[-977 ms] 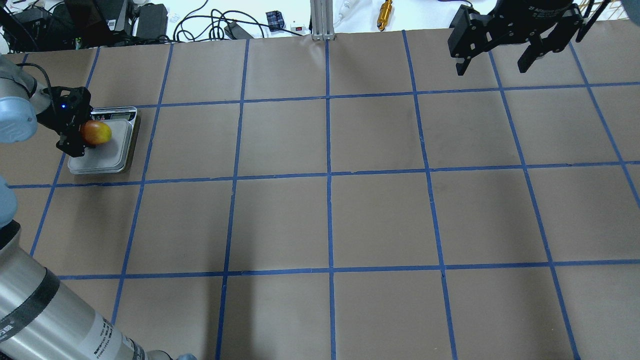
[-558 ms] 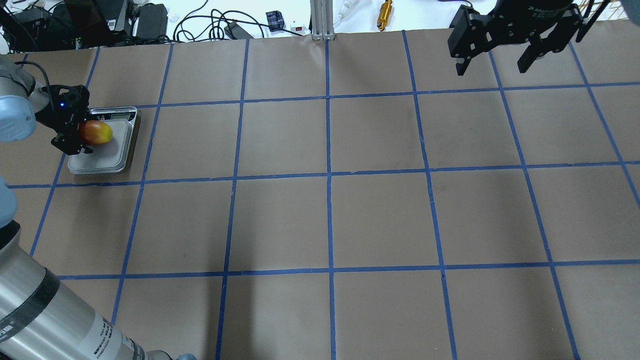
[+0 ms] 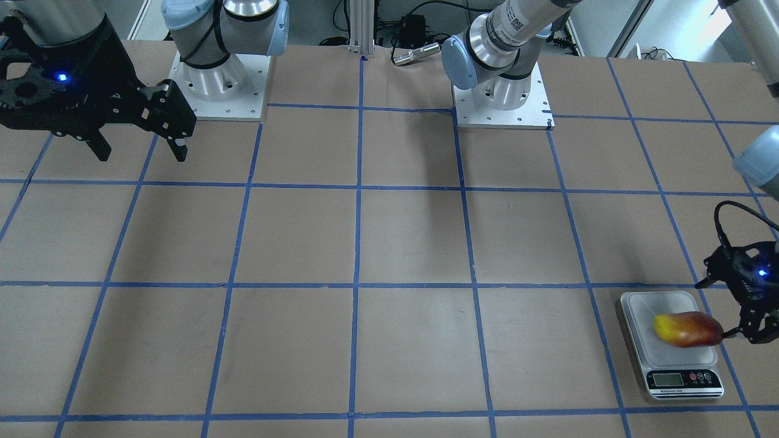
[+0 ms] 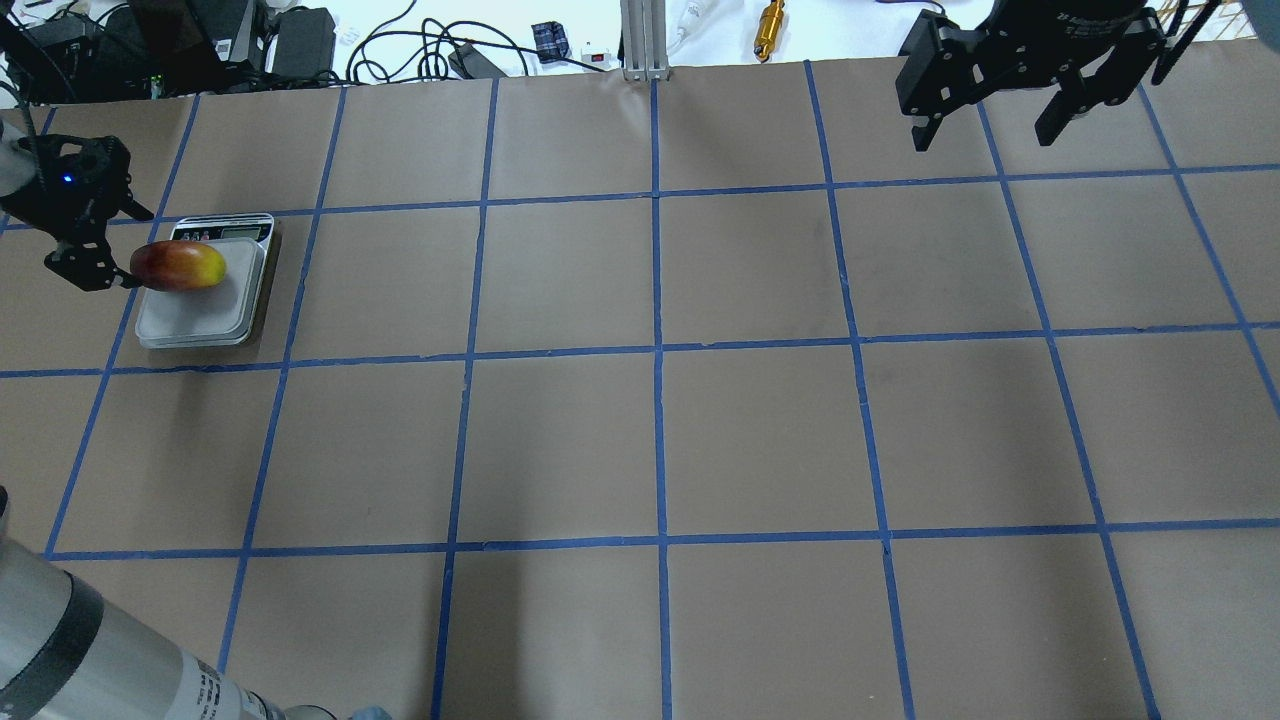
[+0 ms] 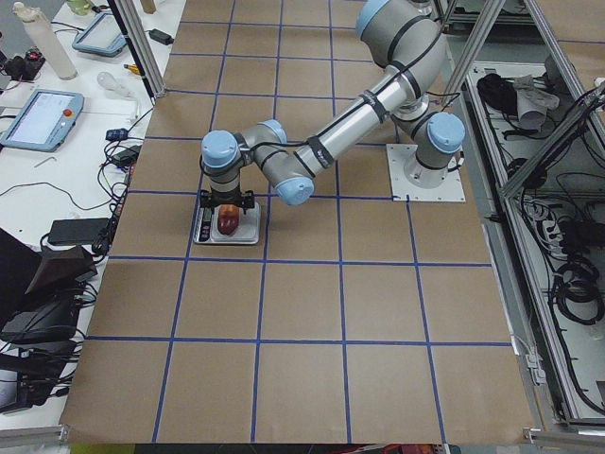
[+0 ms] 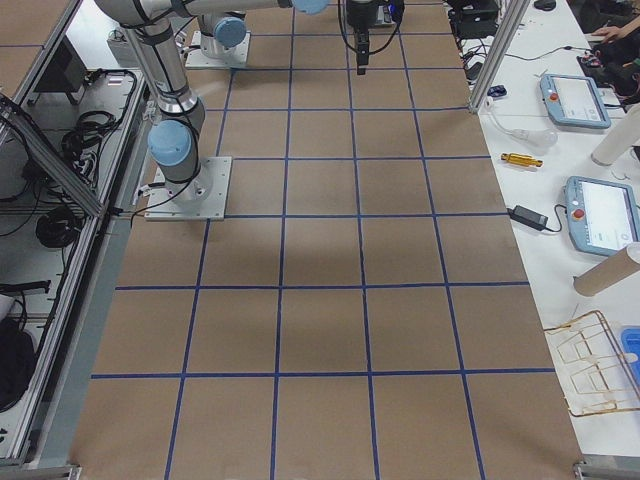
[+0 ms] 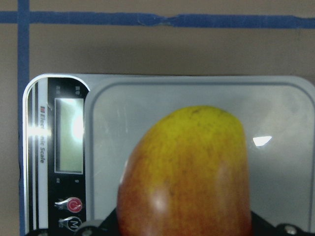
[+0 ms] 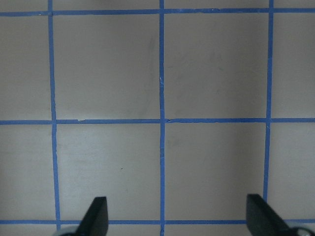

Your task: Weigh mango

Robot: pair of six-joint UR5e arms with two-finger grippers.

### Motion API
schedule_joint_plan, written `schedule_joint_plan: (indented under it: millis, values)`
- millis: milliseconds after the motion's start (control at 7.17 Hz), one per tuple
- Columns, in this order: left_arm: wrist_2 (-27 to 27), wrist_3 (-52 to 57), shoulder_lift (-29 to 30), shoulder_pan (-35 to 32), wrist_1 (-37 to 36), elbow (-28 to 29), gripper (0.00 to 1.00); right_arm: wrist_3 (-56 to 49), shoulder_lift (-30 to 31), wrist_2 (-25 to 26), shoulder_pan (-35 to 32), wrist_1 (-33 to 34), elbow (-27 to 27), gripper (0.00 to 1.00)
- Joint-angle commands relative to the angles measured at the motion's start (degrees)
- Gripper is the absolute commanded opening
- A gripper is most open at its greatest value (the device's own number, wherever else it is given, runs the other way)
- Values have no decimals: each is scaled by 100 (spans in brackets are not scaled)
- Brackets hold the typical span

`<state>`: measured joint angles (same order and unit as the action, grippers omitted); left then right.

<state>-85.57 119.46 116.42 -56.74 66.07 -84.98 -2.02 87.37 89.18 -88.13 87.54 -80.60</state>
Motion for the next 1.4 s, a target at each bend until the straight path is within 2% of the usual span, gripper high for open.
schedule_joint_plan:
  millis: [0,279,698,837,977,1256]
  values:
    - [-257,-2,-915,40,1131,17,100,0,0,-6,-2,0,0,100]
    - [-329,-80,-1715,41,1994,-9,100,0,9,2,-2,0,0,100]
    - [-338,-1369,-2535,-3,2620,-176,100,0,0,2,-2,0,0,100]
    - [-312,-2356,-2667,-73,2804,-211,100,0,9,3,6,0,0,100]
    - [-294,-3228,-2773,-396,3041,-212,100,0,9,-6,-2,0,0,100]
    - [-338,-4923,-2853,-1291,3026,-212,100,0,0,-6,-2,0,0,100]
